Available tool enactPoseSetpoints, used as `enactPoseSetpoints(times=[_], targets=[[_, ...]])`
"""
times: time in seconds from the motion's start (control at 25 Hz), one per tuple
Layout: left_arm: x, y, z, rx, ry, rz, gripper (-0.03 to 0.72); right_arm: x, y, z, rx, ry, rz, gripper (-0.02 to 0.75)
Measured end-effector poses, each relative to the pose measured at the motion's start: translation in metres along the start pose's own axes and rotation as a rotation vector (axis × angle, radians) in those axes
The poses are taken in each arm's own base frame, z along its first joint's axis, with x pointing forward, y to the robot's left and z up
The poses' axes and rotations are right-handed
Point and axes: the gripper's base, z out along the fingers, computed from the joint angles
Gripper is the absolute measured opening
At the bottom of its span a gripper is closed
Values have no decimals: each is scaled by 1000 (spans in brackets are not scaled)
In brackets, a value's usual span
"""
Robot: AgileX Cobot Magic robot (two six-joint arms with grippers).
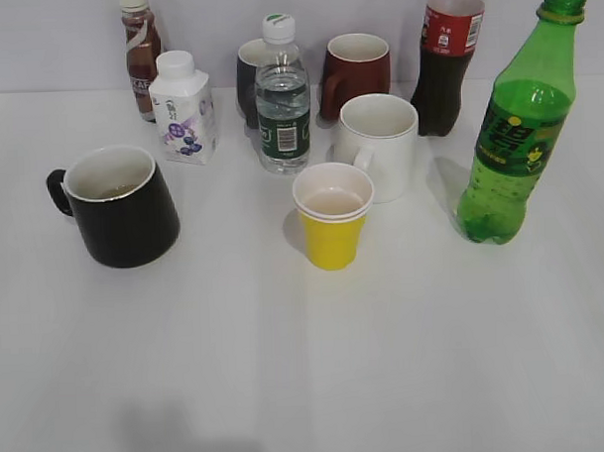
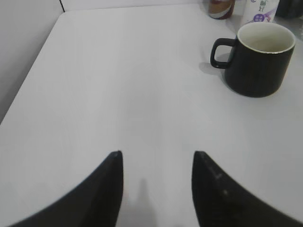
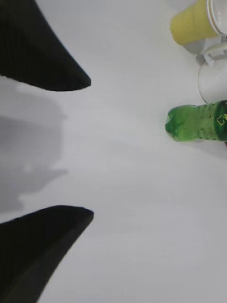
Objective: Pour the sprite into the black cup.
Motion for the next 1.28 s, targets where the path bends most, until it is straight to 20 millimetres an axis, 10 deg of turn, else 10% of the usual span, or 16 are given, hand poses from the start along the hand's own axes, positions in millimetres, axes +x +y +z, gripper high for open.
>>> enactPoseSetpoints(times=[1.28], targets=[[0,0,-1,-72,1,-31,239,0,1,0,190,4,92,557]])
